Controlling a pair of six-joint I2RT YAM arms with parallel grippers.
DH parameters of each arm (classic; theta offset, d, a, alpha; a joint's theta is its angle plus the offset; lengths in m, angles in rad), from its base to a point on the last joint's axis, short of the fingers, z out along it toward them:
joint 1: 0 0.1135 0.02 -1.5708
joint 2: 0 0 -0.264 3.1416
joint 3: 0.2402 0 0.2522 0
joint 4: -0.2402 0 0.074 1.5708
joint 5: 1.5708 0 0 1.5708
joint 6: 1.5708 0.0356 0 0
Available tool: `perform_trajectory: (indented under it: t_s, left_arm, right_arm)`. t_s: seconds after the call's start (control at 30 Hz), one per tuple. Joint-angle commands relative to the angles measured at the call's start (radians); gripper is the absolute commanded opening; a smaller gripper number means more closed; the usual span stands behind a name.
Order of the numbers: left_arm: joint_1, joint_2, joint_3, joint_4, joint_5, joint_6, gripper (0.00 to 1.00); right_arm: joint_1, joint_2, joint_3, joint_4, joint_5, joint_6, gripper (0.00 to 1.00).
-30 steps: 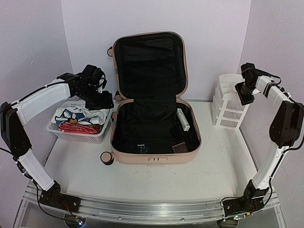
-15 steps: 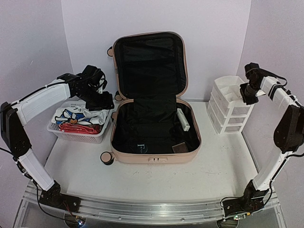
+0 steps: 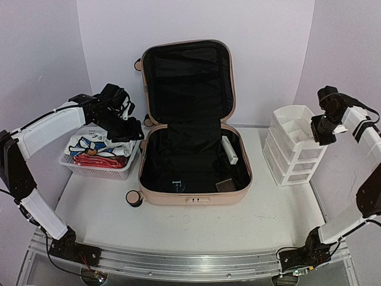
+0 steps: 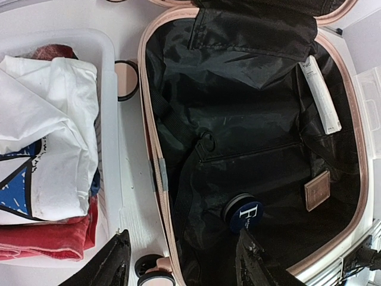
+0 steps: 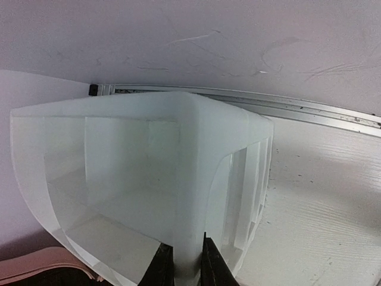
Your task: Open, take out, and arrange the luggage
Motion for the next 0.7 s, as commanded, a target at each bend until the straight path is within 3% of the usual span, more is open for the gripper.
perform_trajectory:
  t_s: [0.0, 0.1, 0.2, 0.5, 0.67]
  left_arm:
    - [-0.007, -0.056, -0.019, 0.02, 0.044, -0.005, 0.61]
    - [-0.016, -0.071, -0.035, 0.024, 0.052, -0.007, 0.61]
    - [-0.04, -0.083, -0.046, 0.041, 0.074, -0.02, 0.61]
    - [-0.227, -0.024, -0.011, 0.215, 0.126, -0.13, 0.61]
    - [-0.292, 0.049, 0.023, 0.367, 0.162, -0.173, 0.61]
  right_arm:
    - [-0.004, -0.136, -0.058, -0.056, 0.024, 0.044, 0.22]
    - [-0.004, -0.173, -0.061, -0.057, 0.036, -0.031, 0.4]
    - [-0.004, -0.16, -0.005, -0.07, 0.034, -0.17, 0.52]
    - [-0.004, -0.192, 0.034, -0.074, 0.03, -0.744, 0.63]
    - [-0.004, -0.184, 0.036, 0.009, -0.211, -1.112, 0.68]
